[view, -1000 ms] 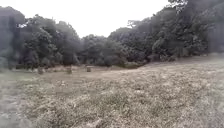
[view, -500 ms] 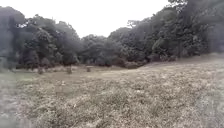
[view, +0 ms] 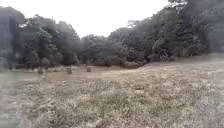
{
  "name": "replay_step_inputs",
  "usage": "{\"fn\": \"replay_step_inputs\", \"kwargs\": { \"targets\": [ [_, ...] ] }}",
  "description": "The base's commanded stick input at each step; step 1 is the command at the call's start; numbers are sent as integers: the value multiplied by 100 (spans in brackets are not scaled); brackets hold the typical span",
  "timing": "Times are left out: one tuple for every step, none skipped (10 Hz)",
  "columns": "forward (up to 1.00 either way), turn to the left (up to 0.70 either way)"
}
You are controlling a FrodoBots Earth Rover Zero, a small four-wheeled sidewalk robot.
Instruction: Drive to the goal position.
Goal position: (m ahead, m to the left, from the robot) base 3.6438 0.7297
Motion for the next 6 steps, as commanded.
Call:
{"fn": "replay_step_inputs", "kwargs": {
  "targets": [
    [34,0],
    [45,0],
    [45,0],
    [45,0],
    [45,0],
    [45,0]
  ]
}}
